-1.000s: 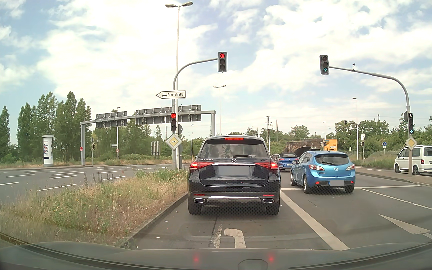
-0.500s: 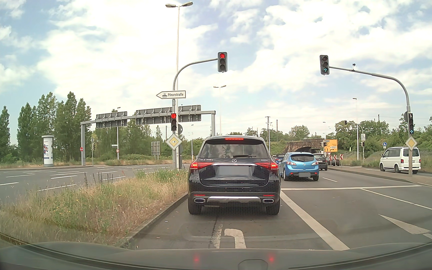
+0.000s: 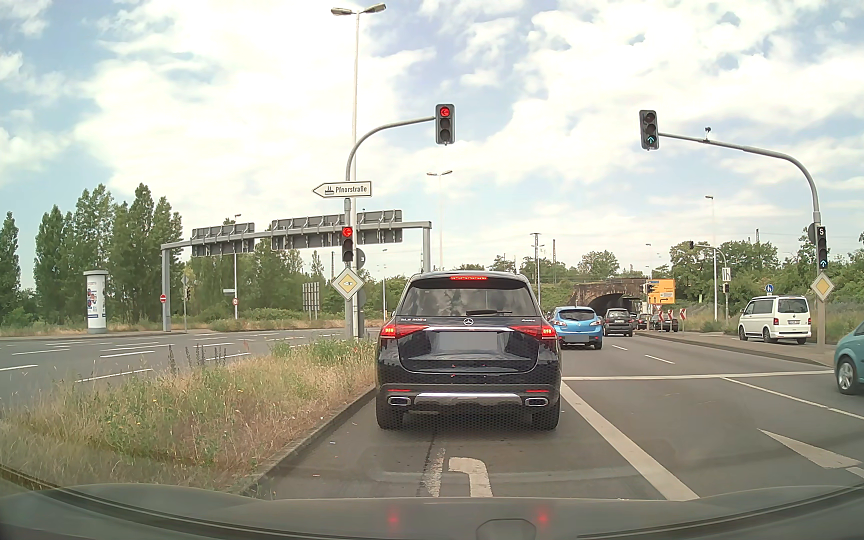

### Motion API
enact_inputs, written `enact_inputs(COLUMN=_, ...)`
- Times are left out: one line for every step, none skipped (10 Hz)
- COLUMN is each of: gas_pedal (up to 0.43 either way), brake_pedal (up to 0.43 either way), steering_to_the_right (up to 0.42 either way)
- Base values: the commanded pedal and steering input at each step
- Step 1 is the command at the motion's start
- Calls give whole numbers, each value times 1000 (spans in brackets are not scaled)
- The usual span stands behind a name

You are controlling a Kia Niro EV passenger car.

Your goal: Follow the waypoints while adhering to traffic rules and regulations

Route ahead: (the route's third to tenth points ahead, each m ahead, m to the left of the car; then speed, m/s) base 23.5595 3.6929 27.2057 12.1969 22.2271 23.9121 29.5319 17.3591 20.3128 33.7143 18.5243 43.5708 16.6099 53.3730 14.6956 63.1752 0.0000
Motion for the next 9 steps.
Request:
enact_inputs(gas_pedal=0, brake_pedal=299, steering_to_the_right=5)
enact_inputs(gas_pedal=0, brake_pedal=299, steering_to_the_right=5)
enact_inputs(gas_pedal=0, brake_pedal=299, steering_to_the_right=5)
enact_inputs(gas_pedal=0, brake_pedal=299, steering_to_the_right=5)
enact_inputs(gas_pedal=0, brake_pedal=299, steering_to_the_right=5)
enact_inputs(gas_pedal=0, brake_pedal=299, steering_to_the_right=5)
enact_inputs(gas_pedal=0, brake_pedal=299, steering_to_the_right=6)
enact_inputs(gas_pedal=0, brake_pedal=299, steering_to_the_right=6)
enact_inputs(gas_pedal=0, brake_pedal=299, steering_to_the_right=6)
